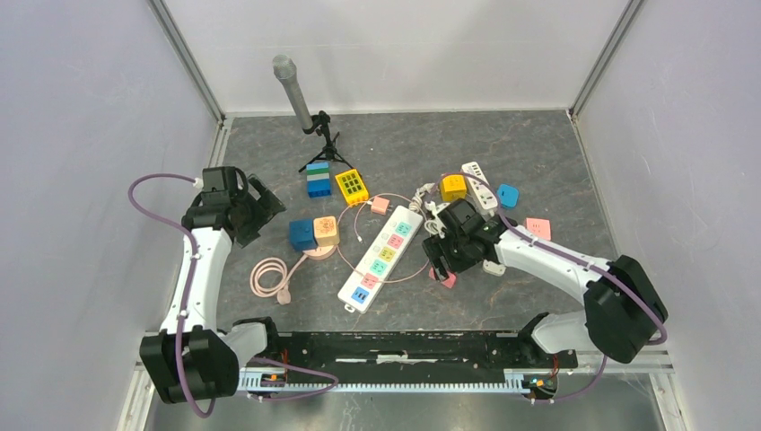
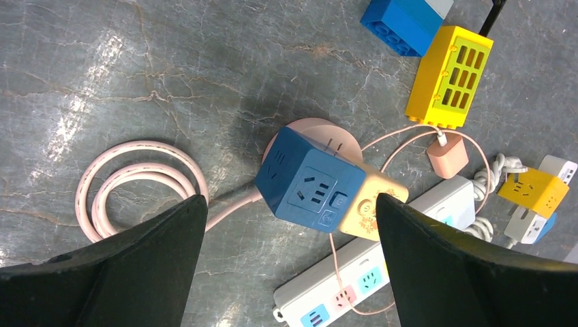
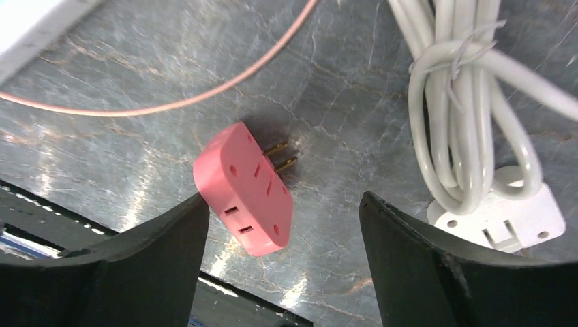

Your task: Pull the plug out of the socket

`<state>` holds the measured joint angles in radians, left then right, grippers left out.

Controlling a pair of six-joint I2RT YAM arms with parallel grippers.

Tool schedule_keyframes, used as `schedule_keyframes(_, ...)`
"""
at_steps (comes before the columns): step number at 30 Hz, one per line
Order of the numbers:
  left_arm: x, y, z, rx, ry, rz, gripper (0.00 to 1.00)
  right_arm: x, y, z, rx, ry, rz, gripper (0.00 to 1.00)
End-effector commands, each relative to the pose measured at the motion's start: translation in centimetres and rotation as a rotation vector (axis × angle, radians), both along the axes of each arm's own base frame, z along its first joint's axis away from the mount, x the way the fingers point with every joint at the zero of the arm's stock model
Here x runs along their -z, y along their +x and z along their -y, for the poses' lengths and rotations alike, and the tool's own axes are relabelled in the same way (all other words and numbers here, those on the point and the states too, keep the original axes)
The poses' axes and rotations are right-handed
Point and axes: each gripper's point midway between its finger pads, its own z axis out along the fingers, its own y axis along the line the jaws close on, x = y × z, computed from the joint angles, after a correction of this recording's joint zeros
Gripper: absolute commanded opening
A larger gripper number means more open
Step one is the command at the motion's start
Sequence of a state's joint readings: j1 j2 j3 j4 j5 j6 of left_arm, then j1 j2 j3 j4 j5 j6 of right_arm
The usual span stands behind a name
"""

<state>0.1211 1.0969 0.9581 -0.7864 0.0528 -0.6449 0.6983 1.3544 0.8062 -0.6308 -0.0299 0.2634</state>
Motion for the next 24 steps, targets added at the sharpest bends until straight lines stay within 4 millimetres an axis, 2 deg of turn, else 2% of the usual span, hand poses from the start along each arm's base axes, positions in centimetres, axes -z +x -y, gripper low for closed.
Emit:
schedule_keyframes(1, 0.2, 0.6, 0.5, -0.009, -0.033, 0.028, 1.0, -5.1, 3.4, -2.8, -0.031, 0.131, 0.173, 0.86)
schedule_keyframes(4, -0.1, 0.8, 1.2, 0.016, -0.067, 0.058, 1.0, -7.9, 4.6, -5.3, -0.08, 0.263, 0.249, 0.88)
schedule_keyframes(8, -0.1, 0.8, 3.9, 0.137, -0.175, 0.092, 1.0, -11.2, 6.1, -9.3, -0.156, 0.439, 0.321, 0.89)
schedule_keyframes(12, 1.1, 0.0, 4.9, 0.175, -0.223, 0.06, 1.0, -13.6, 7.5, -12.9, -0.209, 0.561, 0.375, 0.92)
schedule_keyframes(16, 2.1, -1.0, 5.1, 0.187, -0.227, 0.018, 0.99, -14.9, 7.6, -17.0, -0.324, 0.619, 0.44, 0.93)
schedule_keyframes(24, 3.0, -2.5, 6.5, 0.296, -0.274, -0.03, 0.92, -14.9, 8.0, -24.6, -0.582, 0.498, 0.596, 0.93)
